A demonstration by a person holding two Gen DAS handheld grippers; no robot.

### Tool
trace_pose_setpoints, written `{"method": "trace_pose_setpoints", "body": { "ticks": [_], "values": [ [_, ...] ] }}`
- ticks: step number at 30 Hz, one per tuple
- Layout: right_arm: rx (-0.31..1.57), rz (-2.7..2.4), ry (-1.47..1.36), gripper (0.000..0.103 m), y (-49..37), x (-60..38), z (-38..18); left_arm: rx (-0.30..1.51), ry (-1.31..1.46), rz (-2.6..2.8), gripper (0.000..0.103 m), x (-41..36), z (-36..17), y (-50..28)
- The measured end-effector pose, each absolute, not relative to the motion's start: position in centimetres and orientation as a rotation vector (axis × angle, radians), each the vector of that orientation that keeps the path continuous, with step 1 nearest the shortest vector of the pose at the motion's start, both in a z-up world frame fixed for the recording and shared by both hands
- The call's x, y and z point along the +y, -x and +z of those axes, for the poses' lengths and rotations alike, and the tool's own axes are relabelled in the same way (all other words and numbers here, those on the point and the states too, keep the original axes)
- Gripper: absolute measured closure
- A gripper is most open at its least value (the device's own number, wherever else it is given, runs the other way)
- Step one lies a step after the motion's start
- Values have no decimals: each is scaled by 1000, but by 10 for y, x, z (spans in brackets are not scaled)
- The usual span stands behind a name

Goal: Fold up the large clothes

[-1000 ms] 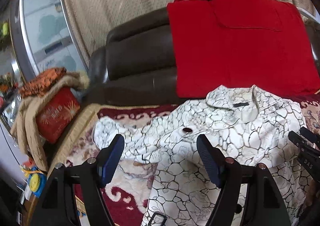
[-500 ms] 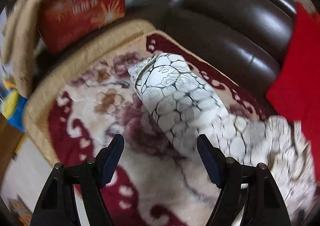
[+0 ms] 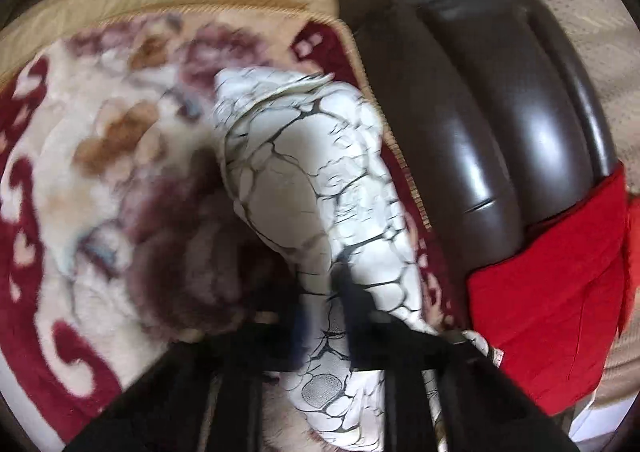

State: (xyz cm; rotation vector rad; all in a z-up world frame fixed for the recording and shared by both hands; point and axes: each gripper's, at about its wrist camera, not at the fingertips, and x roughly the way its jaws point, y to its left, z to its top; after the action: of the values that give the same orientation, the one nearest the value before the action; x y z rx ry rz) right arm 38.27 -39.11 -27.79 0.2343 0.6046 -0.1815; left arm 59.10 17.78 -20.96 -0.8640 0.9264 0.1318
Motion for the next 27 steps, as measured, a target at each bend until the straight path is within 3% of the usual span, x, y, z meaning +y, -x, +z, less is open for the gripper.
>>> {"method": "trace_pose_setpoints", "body": {
  "ticks": [7, 15, 21, 22, 24, 27],
  "values": [
    [581, -213, -277, 47, -373, -409, -273, 791, 526, 39, 100, 114, -127, -588],
    [554, -278, -409, 47, -357, -449, -267, 682, 80, -330, 100, -78, -28, -522],
    [525, -336, -486, 47, -342, -479, -261, 770, -234, -606, 98, -213, -43, -437],
    [522, -342, -500, 47, -340, -483, -261, 786, -292, -628, 94, -227, -52, -420],
    [513, -356, -513, 46, -335, -489, -259, 799, -336, -628, 86, -229, -67, -405],
    [516, -326, -523, 36, -335, -490, -259, 811, -226, -588, 84, -199, -78, -410]
  ]
}}
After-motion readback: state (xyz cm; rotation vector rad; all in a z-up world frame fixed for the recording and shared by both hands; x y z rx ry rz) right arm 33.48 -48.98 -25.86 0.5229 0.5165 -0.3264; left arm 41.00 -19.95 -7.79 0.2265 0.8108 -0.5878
